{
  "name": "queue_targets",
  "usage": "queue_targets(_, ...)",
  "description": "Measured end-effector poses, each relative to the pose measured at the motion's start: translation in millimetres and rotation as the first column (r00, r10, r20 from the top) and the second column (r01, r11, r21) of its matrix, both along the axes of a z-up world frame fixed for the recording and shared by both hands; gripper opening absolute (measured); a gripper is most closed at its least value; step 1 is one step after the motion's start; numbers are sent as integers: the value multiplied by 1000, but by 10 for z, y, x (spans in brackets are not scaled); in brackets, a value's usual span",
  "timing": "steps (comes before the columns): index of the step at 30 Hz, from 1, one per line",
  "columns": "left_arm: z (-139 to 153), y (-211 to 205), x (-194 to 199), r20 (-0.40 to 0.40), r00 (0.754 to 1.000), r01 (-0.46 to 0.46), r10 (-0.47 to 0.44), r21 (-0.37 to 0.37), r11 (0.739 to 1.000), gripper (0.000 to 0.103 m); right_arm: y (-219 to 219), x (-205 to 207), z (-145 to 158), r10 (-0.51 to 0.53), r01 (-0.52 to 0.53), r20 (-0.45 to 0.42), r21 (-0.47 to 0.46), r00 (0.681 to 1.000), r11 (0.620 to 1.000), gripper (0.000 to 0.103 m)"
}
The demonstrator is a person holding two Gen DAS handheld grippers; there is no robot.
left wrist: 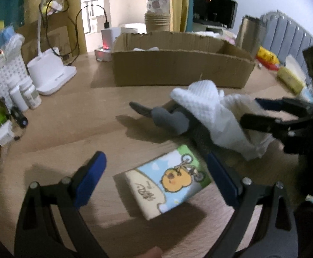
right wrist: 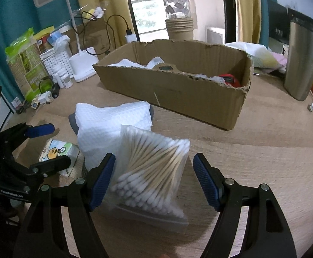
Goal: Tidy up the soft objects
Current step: 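Grasp the cotton swab bag with the right gripper while the left grasps the cartoon tissue pack, then lift and carry the swab bag and tissue pack together over the cardboard box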
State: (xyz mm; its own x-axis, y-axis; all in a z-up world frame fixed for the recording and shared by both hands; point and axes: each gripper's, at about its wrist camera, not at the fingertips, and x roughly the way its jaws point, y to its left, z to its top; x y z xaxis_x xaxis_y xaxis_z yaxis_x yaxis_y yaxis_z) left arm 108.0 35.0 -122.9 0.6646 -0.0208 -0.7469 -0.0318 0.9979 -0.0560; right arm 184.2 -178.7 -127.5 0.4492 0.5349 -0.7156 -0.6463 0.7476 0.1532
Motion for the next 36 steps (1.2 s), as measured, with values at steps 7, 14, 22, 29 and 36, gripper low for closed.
queue_targets(7,-48,-97,14,-30,999,31,-29,62,998,96,-15,-7,-4,0,0,-5,0,1000,1000,77)
queue_targets(14,-90,-44,61,-69,997,33,-30,46,998,96,37,-39,-21,14,-14,-9,-19,1000,1000,77)
queue_targets(22,-134,-23,94,-103,994,39,-37,15,999,95,66,-43,-25,24,-24,-16,-22,1000,999,69)
queue_targets(29,-114,-62,57,-80,994,77,-75,18,997,79,25,-33,-4,15,-15,-17,4,1000,1000,52)
queue_targets(36,-79,-97,1,-63,992,105,-105,-3,994,79,-10,-54,68,18,-19,8,24,1000,1000,50)
